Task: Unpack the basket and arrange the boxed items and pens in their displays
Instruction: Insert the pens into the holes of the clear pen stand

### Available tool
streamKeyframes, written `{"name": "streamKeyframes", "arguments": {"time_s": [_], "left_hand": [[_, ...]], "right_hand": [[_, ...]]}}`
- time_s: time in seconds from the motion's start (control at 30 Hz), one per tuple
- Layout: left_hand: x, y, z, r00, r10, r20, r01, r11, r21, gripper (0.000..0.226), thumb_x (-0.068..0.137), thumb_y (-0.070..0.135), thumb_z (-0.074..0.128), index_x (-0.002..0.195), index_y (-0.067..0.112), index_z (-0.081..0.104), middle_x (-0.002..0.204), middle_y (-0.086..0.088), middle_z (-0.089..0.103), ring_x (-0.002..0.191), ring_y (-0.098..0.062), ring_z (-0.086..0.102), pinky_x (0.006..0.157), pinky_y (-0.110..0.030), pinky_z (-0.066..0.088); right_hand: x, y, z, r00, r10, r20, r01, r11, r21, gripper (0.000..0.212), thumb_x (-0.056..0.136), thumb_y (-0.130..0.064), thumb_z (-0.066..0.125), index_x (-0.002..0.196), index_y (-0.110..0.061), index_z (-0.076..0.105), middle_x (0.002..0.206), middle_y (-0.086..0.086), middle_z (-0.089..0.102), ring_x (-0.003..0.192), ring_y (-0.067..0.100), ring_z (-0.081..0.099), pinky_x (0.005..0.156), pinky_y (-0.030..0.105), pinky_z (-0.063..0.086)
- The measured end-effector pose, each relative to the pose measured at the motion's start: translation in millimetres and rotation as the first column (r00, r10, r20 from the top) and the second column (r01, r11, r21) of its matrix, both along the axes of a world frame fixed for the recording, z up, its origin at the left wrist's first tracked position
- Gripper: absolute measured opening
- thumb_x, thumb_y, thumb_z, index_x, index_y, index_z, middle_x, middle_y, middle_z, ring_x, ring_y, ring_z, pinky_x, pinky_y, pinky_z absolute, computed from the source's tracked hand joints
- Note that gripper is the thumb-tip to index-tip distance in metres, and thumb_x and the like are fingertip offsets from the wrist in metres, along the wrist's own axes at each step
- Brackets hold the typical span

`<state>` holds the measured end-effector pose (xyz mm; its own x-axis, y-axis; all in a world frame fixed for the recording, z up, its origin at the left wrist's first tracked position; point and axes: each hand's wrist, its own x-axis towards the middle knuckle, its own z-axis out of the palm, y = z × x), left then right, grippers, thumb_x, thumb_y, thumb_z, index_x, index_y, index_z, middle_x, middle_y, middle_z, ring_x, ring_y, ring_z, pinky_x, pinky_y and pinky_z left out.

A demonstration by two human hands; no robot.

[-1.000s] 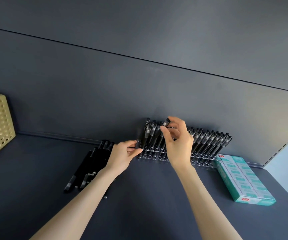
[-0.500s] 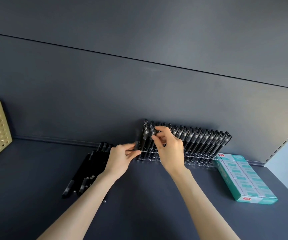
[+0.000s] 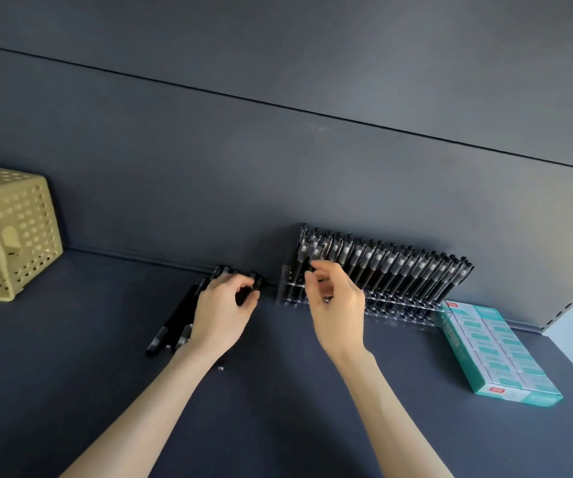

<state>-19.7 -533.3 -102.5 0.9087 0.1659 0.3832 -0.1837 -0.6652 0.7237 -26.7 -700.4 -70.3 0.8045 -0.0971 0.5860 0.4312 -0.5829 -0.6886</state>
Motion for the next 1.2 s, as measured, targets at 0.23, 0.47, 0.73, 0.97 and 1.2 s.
{"name": "streamKeyframes", "arguments": {"time_s": [0.23, 0.47, 0.73, 0.97, 1.2], "left_hand": [[-28.5, 58.4, -7.2, 0.933, 0.267, -0.242, -0.217, 0.952, 0.215, 0.053, 0.087, 0.049, 0.059, 0.124, 0.012, 0.057, 0.123, -0.008, 0.055, 0.116, -0.028, 0.047, 0.093, -0.039, 0.036], [-19.6, 80.8, -10.2, 0.938, 0.117, -0.325, -0.042, 0.973, 0.226, 0.062, 0.084, 0.056, 0.059, 0.123, 0.008, 0.054, 0.119, -0.006, 0.051, 0.113, -0.025, 0.05, 0.086, -0.033, 0.044], [11.7, 103.2, -0.2, 0.86, -0.03, -0.51, 0.141, 0.973, 0.18, 0.058, 0.078, 0.058, 0.066, 0.11, 0.011, 0.054, 0.106, -0.003, 0.063, 0.1, -0.026, 0.06, 0.077, -0.034, 0.048], [19.5, 113.2, -3.1, 0.862, -0.094, -0.498, 0.174, 0.978, 0.116, 0.044, 0.083, 0.053, 0.064, 0.075, 0.012, 0.05, 0.073, -0.001, 0.058, 0.08, -0.027, 0.061, 0.056, -0.029, 0.036], [11.5, 110.8, -12.3, 0.934, -0.089, -0.346, 0.121, 0.99, 0.07, 0.036, 0.096, 0.043, 0.046, 0.08, 0.012, 0.05, 0.071, -0.003, 0.059, 0.074, -0.028, 0.06, 0.061, -0.033, 0.042]], "right_hand": [[-7.7, 52.4, -30.1, 0.95, 0.088, -0.301, -0.102, 0.994, -0.031, 0.013, 0.09, -0.021, 0.058, 0.101, -0.018, 0.063, 0.089, -0.003, 0.066, 0.08, 0.01, 0.06, 0.078, 0.031, 0.051], [7.3, 104.3, -50.6, 0.865, -0.186, -0.467, 0.078, 0.967, -0.242, 0.049, 0.091, -0.044, 0.052, 0.128, -0.014, 0.045, 0.123, 0.002, 0.053, 0.115, 0.023, 0.048, 0.079, 0.031, 0.04], [16.6, 126.2, -55.6, 0.79, -0.391, -0.473, 0.288, 0.917, -0.278, 0.034, 0.091, -0.038, 0.055, 0.114, -0.012, 0.055, 0.111, 0.005, 0.056, 0.104, 0.026, 0.054, 0.076, 0.032, 0.041], [13.8, 130.0, -56.1, 0.784, -0.417, -0.46, 0.347, 0.909, -0.232, 0.025, 0.09, -0.038, 0.057, 0.1, -0.016, 0.054, 0.096, -0.002, 0.063, 0.081, 0.017, 0.054, 0.065, 0.027, 0.036], [14.8, 129.3, -55.0, 0.807, -0.389, -0.444, 0.366, 0.92, -0.142, 0.02, 0.093, -0.037, 0.054, 0.084, -0.019, 0.057, 0.085, -0.001, 0.062, 0.081, 0.019, 0.055, 0.063, 0.026, 0.035]]}}
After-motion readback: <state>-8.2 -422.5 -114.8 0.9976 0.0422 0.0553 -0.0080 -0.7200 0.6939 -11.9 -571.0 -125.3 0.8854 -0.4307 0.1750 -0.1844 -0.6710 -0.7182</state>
